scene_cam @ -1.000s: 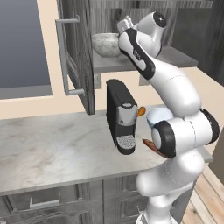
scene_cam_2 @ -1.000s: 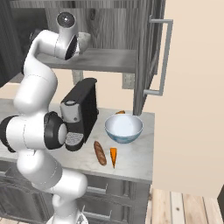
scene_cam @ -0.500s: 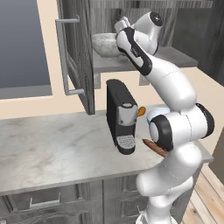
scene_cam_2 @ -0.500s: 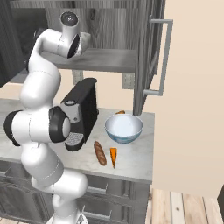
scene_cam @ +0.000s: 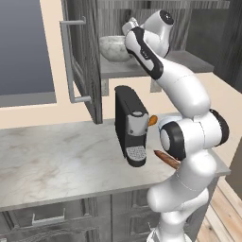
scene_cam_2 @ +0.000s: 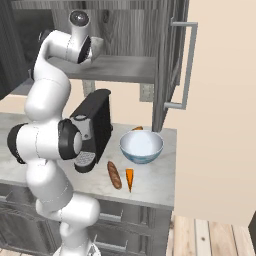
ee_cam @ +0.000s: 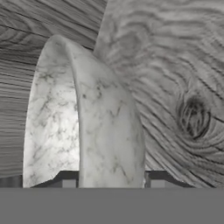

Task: Pick both bowls and place them on the counter. Then place the baguette in one bowl and place the cheese in the other bowl.

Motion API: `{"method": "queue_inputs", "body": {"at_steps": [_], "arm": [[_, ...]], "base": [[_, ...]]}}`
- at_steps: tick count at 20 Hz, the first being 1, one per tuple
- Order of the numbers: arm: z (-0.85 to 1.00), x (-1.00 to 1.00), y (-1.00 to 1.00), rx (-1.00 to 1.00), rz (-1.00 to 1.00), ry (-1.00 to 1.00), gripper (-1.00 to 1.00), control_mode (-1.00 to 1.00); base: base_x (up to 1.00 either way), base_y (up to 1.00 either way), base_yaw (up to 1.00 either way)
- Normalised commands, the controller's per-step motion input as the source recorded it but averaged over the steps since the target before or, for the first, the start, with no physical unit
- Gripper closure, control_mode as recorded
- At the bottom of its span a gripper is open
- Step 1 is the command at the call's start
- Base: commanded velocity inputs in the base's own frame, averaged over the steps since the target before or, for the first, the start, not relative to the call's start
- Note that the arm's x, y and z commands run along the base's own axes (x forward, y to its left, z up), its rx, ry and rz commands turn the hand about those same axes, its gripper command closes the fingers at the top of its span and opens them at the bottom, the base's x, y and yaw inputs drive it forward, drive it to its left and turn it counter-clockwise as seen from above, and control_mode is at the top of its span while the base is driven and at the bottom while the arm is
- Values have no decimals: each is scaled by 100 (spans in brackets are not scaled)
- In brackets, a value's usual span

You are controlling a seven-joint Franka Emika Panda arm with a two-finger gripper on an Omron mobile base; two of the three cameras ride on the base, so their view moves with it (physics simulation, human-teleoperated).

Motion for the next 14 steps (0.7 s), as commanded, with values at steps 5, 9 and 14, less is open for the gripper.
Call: {"method": "queue_inputs", "body": {"at_steps": [5,9,14], "arm": [[-20,-34,1,1,0,-1,100,-100],[-11,-88,-8,5,0,-10,100,-100],[-1,-100,-32,6,0,-4,100,-100]], "base": [[0,0,0],[0,0,0],[0,0,0]]}}
